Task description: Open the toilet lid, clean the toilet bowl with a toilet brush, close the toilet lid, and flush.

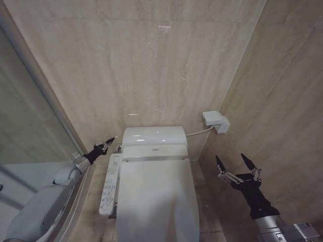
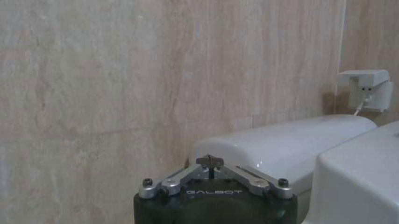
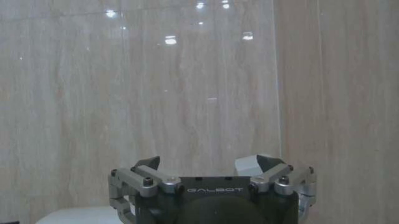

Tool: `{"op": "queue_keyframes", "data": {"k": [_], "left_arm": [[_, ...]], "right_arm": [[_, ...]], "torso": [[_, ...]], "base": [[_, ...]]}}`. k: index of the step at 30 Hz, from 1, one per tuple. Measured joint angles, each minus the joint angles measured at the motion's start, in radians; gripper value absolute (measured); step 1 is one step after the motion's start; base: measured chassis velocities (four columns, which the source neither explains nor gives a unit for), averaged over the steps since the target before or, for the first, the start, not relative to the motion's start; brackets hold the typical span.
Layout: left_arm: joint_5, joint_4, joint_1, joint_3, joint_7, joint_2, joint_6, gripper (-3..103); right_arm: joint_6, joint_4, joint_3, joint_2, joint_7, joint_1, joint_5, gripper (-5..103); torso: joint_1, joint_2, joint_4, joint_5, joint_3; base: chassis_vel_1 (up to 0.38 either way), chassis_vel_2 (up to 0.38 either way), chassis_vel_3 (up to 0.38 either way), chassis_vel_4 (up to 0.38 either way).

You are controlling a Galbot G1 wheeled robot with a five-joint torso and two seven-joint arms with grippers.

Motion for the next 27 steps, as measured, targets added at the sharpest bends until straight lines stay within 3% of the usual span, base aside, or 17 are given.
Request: {"op": "queue_keyframes", "data": {"k": [3,9,27], "left_arm": [[-0.003,0.006,0.016,-0.017,0.037,0.006,0.000,0],[-0.003,0.035,0.022,-0.029,0.109,0.012,-0.006,0],[0.009,0.142,-0.017,-0.003,0.193,-0.017,-0.022,0]], "right_arm": [[0.000,0.000,0.000,0.000,0.000,0.000,0.000,100],[0.000,0.000,0.000,0.000,0.000,0.000,0.000,100],[0.000,0.000,0.000,0.000,0.000,0.000,0.000,100]], "torso": [[-0.001,0.000,0.0011,0.0001,0.000],[-0.002,0.000,0.0004,0.0003,-0.001],[-0.001,0.000,0.0004,0.0004,0.000]], "base": [[0.029,0.044,-0.036,-0.014],[0.046,-0.008,-0.044,0.023],[0.000,0.000,0.000,0.000]]}}
